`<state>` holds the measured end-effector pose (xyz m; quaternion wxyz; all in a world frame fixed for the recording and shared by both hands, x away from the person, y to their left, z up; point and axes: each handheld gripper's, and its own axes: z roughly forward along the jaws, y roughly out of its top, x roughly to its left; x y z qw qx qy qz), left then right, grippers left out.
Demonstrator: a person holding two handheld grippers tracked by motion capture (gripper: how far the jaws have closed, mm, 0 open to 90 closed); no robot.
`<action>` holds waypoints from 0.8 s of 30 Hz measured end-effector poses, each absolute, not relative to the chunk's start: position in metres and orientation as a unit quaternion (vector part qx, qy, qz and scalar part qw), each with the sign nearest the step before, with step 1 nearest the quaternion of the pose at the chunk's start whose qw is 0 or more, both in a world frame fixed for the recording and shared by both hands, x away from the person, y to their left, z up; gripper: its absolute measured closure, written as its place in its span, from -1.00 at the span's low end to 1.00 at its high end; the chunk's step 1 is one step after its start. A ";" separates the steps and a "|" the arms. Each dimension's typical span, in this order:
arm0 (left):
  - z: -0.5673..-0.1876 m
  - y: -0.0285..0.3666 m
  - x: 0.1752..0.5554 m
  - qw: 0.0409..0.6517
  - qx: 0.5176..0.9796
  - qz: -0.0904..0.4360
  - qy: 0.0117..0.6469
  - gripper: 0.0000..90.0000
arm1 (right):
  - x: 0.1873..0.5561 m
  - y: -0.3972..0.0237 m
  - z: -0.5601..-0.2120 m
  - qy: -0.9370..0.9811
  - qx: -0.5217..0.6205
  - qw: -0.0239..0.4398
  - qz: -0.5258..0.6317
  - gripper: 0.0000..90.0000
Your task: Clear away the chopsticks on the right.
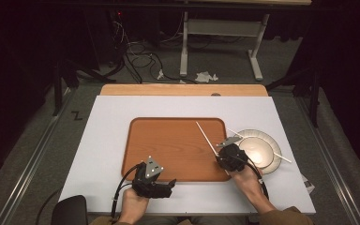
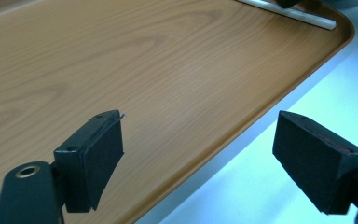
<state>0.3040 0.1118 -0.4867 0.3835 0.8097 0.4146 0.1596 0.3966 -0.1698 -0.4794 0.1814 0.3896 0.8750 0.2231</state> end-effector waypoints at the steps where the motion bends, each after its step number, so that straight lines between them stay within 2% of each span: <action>1: -0.487 0.111 0.304 0.383 0.810 0.160 0.414 -0.64 | 0.394 -0.170 -0.477 0.874 0.387 0.180 0.230 0.61; 9: -0.486 0.107 0.308 0.385 0.815 0.154 0.404 -0.64 | 0.377 -0.189 -0.459 0.867 0.363 0.167 0.298 0.53; 14: -0.486 0.102 0.312 0.386 0.821 0.150 0.394 -0.64 | 0.368 -0.210 -0.449 0.849 0.365 0.175 0.340 0.45; 24: -0.487 0.095 0.318 0.386 0.827 0.143 0.383 -0.64 | 0.357 -0.249 -0.439 0.818 0.392 0.193 0.375 0.45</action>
